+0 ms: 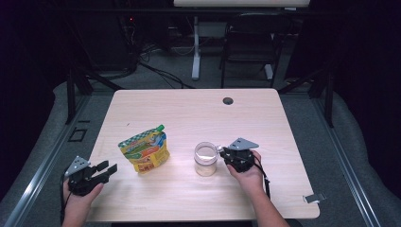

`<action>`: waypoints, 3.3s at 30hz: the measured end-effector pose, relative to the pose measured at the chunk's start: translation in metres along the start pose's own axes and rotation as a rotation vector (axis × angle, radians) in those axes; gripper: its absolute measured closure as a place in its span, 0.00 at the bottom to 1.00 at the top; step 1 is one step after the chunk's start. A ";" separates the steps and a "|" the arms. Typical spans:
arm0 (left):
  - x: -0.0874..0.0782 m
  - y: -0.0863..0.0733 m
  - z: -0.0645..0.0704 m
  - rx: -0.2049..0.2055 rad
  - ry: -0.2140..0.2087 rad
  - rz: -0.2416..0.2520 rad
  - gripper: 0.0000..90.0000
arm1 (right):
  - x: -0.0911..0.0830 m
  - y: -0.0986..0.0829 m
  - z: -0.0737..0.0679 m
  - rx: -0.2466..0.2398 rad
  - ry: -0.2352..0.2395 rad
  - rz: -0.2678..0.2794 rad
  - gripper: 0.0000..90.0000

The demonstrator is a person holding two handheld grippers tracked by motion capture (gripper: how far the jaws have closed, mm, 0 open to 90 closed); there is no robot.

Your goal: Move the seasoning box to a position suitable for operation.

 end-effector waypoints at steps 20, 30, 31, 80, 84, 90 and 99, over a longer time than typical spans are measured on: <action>0.016 0.009 0.007 0.036 -0.027 -0.020 0.61 | -0.009 -0.003 -0.007 0.017 -0.036 -0.018 0.93; 0.018 0.013 0.007 0.038 -0.034 -0.013 0.61 | -0.020 -0.007 -0.025 0.023 -0.018 -0.047 0.93; 0.019 0.014 0.007 0.035 -0.036 -0.006 0.61 | -0.021 -0.007 -0.026 0.019 -0.014 -0.056 0.92; -0.021 0.022 0.065 0.184 -0.075 -0.009 0.73 | -0.047 0.022 -0.025 0.191 0.124 0.048 0.90; -0.018 0.022 0.076 0.215 -0.102 -0.007 0.76 | -0.046 0.022 -0.024 0.196 0.135 0.046 0.92; -0.004 0.023 0.093 0.252 -0.164 -0.042 0.84 | -0.046 0.020 -0.022 0.214 0.150 0.051 0.93; 0.025 0.035 0.128 0.326 -0.240 -0.071 0.93 | -0.046 0.018 -0.022 0.217 0.153 0.062 0.94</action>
Point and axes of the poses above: each handheld gripper's, and its own axes: x roughly forward along the jaws, y roughly out of its top, z roughly to its right, the point moved 2 cm from there along x, roughly forward along the jaws, and after that the axes turned 4 degrees about -z, right-handed, at the moved point
